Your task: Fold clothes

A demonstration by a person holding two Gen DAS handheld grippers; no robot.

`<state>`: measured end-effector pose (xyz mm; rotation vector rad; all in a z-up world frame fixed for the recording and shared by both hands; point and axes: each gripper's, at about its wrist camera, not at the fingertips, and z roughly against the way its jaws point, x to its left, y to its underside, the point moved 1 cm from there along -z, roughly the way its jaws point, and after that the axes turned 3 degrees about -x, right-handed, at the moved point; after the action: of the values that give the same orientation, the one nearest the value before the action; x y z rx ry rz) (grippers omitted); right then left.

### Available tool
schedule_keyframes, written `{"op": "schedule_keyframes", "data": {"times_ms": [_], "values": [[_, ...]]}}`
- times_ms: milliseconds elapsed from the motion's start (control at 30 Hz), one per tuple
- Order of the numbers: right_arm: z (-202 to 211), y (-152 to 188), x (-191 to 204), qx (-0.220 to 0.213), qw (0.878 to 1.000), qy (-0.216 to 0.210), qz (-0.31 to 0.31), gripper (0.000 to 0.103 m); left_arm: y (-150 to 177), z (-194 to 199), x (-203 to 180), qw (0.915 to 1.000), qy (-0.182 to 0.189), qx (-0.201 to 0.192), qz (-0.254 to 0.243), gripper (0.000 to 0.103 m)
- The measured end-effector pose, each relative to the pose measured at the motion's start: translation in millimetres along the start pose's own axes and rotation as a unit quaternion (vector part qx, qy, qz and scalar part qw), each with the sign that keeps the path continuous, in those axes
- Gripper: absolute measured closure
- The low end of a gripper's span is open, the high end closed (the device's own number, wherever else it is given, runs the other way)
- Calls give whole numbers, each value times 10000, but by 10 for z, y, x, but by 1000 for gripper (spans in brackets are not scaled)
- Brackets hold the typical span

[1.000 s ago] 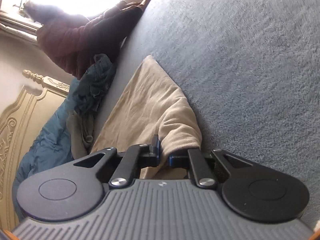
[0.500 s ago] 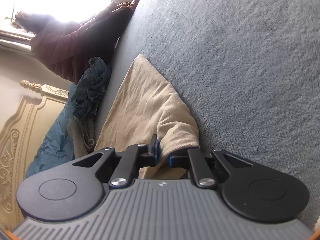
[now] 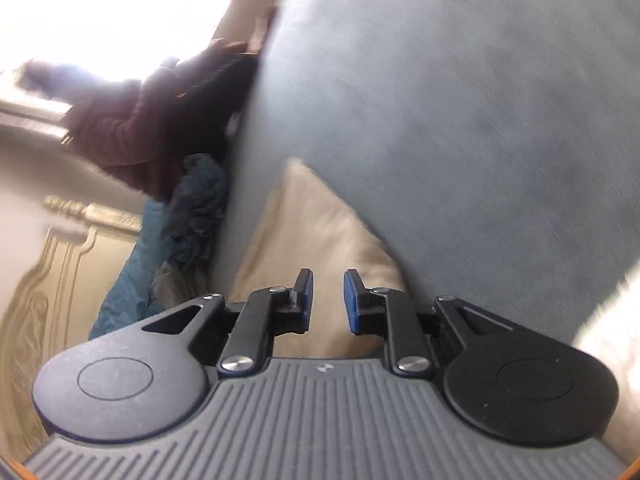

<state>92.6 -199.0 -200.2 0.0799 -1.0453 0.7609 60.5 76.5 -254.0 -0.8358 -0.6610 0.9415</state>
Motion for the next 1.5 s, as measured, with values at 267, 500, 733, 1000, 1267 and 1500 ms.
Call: {"op": "schedule_keyframes", "data": {"times_ms": [267, 500, 733, 1000, 1267, 1500], "values": [[-272, 93, 153, 158, 9917, 259, 1250, 96, 9, -12, -1, 9999, -16, 61, 81, 59], [-421, 213, 197, 143, 9660, 700, 2483, 92, 13, -7, 45, 9998, -1, 46, 203, 56], [-735, 520, 339, 495, 9042, 1223, 4063, 86, 12, -30, 60, 9994, 1, 81, 329, 55], [-767, 600, 359, 447, 8831, 1352, 4470, 85, -185, 185, 64, 9990, -409, -62, -145, 54], [-713, 643, 384, 432, 8801, 1343, 4534, 85, 123, 71, 462, 9893, -795, 486, 1127, 51], [-587, 576, 598, 215, 9004, 820, 4268, 79, 138, 83, 506, 9874, -822, 432, 1284, 49]]}}
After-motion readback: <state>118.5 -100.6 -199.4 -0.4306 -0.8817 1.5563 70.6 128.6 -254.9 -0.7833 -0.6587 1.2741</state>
